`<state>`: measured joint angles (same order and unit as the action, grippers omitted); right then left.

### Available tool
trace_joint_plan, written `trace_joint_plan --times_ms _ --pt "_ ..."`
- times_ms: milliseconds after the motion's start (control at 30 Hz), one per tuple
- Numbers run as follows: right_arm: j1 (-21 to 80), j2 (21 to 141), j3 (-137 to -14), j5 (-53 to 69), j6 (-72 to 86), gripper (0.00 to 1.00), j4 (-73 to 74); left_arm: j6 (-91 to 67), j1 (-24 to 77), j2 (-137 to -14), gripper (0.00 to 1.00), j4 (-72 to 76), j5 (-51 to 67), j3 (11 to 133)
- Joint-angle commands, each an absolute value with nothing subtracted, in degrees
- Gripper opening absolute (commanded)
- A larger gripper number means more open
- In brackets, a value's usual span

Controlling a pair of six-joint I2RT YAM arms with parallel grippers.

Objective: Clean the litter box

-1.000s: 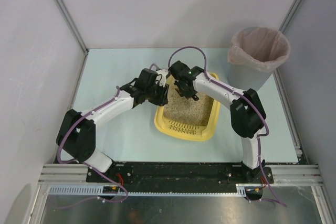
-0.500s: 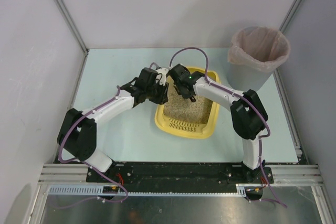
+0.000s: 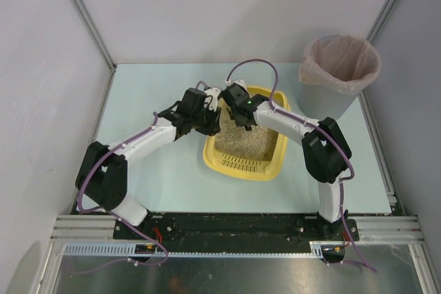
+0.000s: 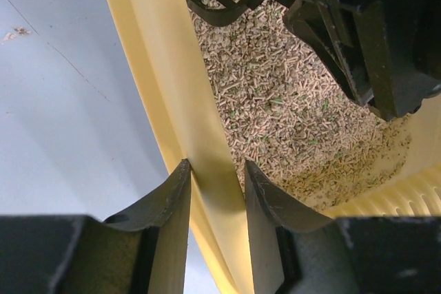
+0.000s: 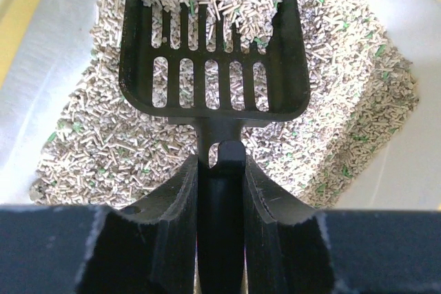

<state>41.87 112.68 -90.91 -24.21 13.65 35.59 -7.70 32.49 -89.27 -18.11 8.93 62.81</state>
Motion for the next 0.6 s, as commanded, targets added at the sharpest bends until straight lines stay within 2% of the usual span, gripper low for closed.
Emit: trace_joint_plan --times_ms 0,567 --pt "39.99 113.73 -91.32 -32.34 17.14 0.00 20.57 -7.47 33.31 -89.21 0.37 -19.42 13.80 64.69" --pt "40.17 114.61 -86.66 -34.54 19.07 0.00 14.85 -8.61 33.31 -90.35 0.38 -19.42 12.31 67.05"
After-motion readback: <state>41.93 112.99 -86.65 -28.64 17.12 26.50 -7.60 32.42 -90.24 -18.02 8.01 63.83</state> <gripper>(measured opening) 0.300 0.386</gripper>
